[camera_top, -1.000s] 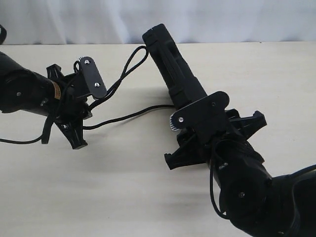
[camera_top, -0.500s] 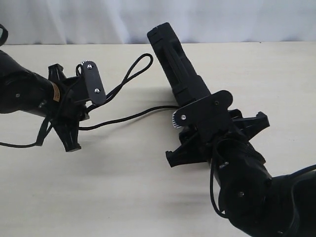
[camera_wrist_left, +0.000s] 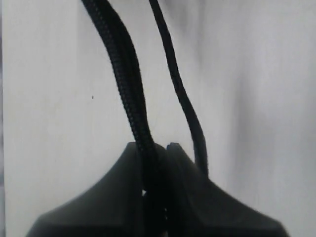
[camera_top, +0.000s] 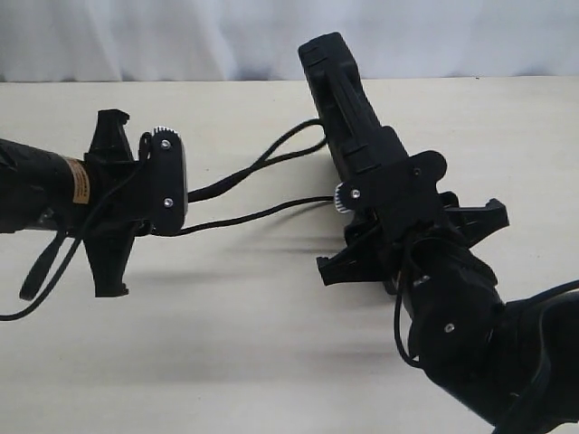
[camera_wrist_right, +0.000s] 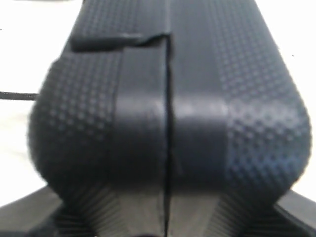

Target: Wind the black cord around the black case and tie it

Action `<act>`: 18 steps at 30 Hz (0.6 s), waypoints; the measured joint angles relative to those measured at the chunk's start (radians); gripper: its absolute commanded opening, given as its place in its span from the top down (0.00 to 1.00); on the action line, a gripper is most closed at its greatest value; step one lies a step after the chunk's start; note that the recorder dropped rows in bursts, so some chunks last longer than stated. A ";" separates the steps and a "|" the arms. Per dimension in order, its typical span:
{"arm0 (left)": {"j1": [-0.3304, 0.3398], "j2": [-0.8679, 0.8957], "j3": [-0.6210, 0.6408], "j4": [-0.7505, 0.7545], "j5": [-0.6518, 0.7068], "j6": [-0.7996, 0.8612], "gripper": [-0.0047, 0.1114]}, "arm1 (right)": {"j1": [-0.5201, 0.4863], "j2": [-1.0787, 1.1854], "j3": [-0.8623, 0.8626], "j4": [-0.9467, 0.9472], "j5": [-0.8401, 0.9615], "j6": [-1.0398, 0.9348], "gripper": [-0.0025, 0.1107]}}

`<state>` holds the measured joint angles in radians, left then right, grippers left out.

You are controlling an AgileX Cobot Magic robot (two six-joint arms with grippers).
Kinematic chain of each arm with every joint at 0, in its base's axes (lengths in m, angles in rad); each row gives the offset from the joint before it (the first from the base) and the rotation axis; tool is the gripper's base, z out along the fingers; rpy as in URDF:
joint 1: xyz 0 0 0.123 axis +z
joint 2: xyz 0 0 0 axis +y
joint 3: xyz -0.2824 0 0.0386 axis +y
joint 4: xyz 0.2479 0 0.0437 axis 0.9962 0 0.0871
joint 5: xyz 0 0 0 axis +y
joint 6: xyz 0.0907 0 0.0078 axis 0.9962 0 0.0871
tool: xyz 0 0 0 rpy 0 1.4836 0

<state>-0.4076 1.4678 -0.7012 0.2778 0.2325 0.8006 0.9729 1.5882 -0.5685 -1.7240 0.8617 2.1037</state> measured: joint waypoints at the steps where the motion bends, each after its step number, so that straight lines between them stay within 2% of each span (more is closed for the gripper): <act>1: -0.015 0.000 0.000 0.000 -0.020 0.012 0.96 | -0.002 0.000 0.000 -0.001 -0.005 0.000 0.94; 13: -0.017 0.000 0.000 -0.002 -0.087 0.012 0.96 | -0.005 -0.003 0.000 -0.032 -0.042 -0.028 0.94; 18: -0.005 0.063 0.000 -0.002 -0.104 0.000 0.96 | -0.005 -0.003 0.000 -0.034 -0.048 -0.039 0.94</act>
<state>-0.4125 1.5304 -0.7012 0.2754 0.1281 0.8004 0.9683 1.5851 -0.5685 -1.7584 0.8137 2.0645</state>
